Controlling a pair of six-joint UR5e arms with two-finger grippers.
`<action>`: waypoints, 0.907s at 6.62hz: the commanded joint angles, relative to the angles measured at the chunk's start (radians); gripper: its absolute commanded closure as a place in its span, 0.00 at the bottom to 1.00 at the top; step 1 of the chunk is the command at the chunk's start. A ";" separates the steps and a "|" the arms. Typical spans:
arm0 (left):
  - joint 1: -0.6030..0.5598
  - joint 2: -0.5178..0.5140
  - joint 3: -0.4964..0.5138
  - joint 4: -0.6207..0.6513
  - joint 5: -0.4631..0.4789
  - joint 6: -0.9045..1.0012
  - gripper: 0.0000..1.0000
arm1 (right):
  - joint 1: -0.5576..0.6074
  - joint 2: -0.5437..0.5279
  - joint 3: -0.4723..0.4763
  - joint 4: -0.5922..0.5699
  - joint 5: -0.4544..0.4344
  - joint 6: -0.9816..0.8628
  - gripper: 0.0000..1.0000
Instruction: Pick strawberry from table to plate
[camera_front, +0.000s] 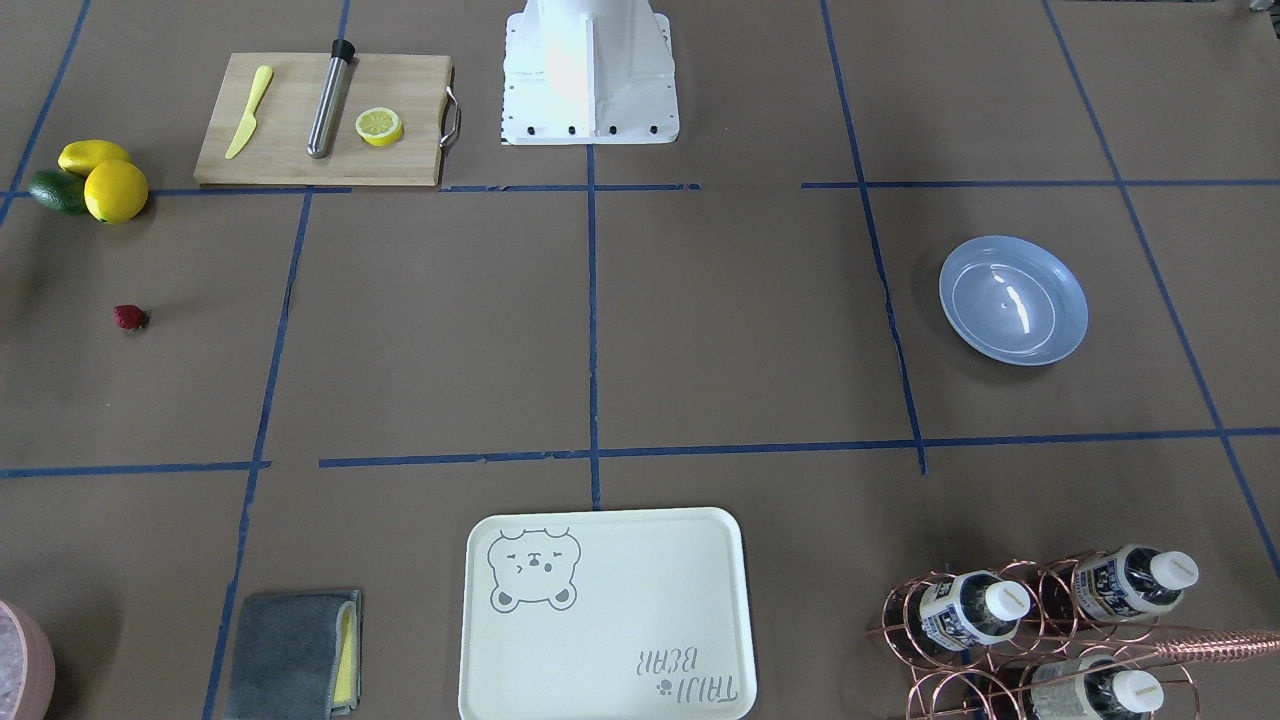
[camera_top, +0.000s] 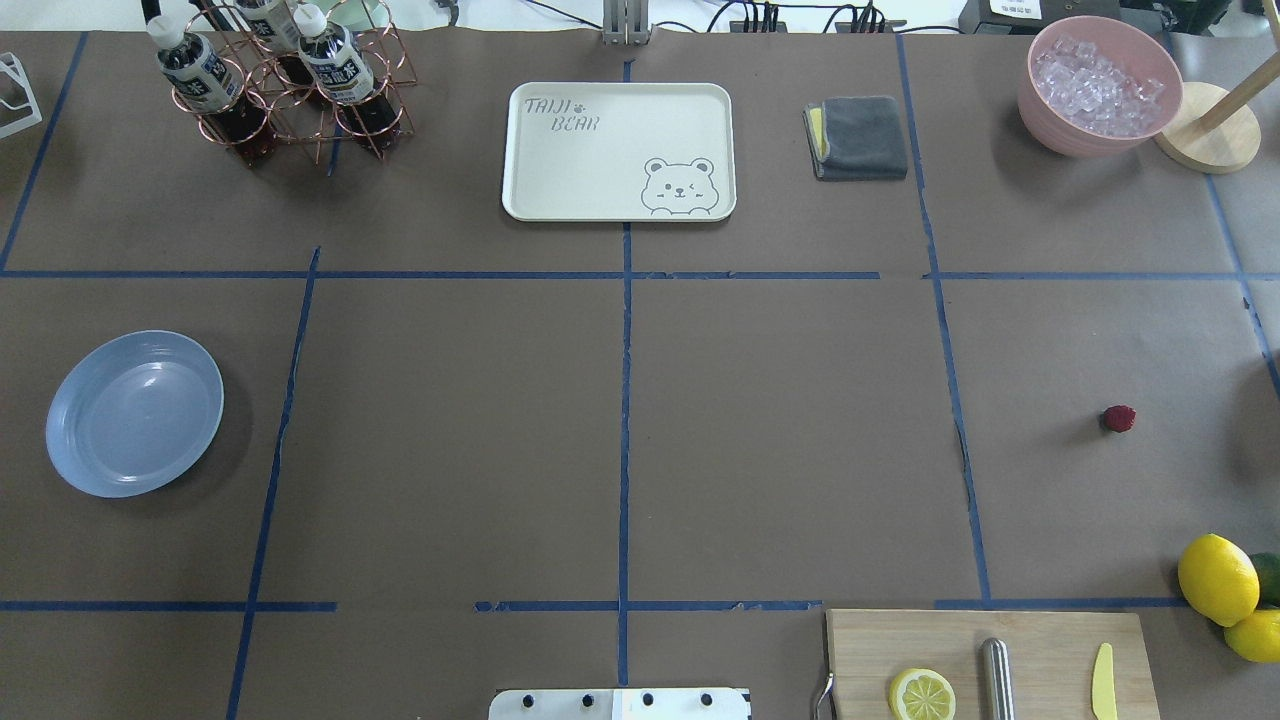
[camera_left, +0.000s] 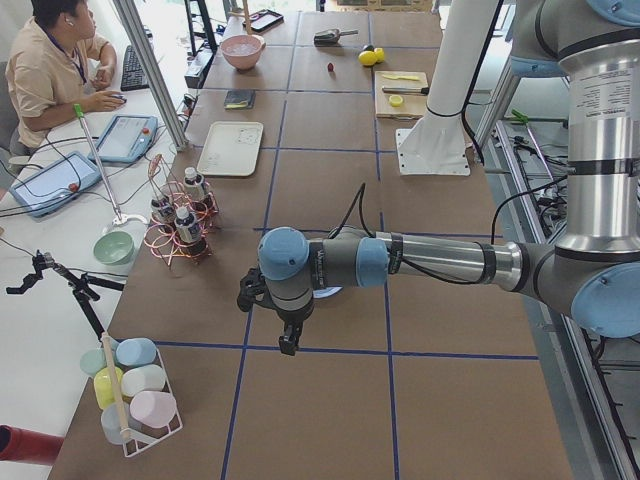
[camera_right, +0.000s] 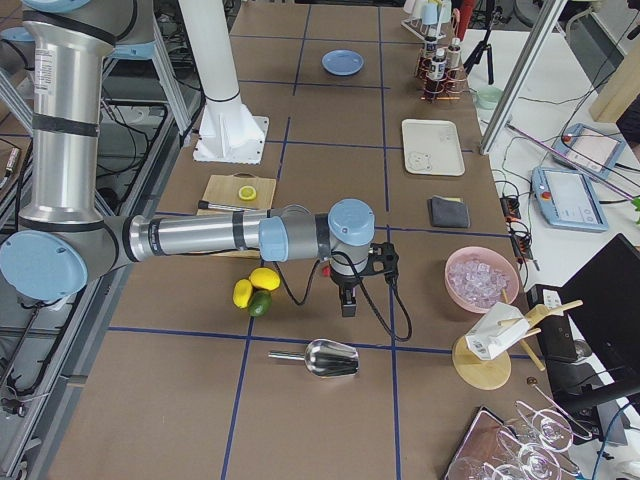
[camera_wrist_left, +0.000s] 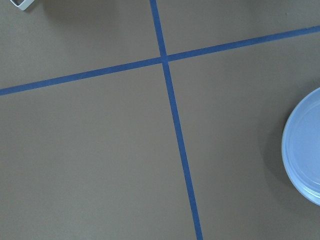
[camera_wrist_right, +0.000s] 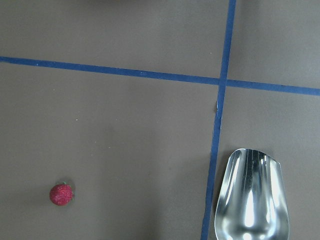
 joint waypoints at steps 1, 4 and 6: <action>0.000 -0.003 -0.020 0.002 0.003 0.003 0.00 | 0.000 0.000 0.000 -0.002 -0.021 -0.021 0.00; 0.002 0.000 -0.056 -0.004 -0.002 0.001 0.00 | 0.000 0.002 0.000 -0.005 -0.022 -0.019 0.00; 0.003 -0.018 0.000 -0.044 -0.021 0.000 0.00 | 0.000 0.000 0.000 -0.005 -0.015 -0.016 0.00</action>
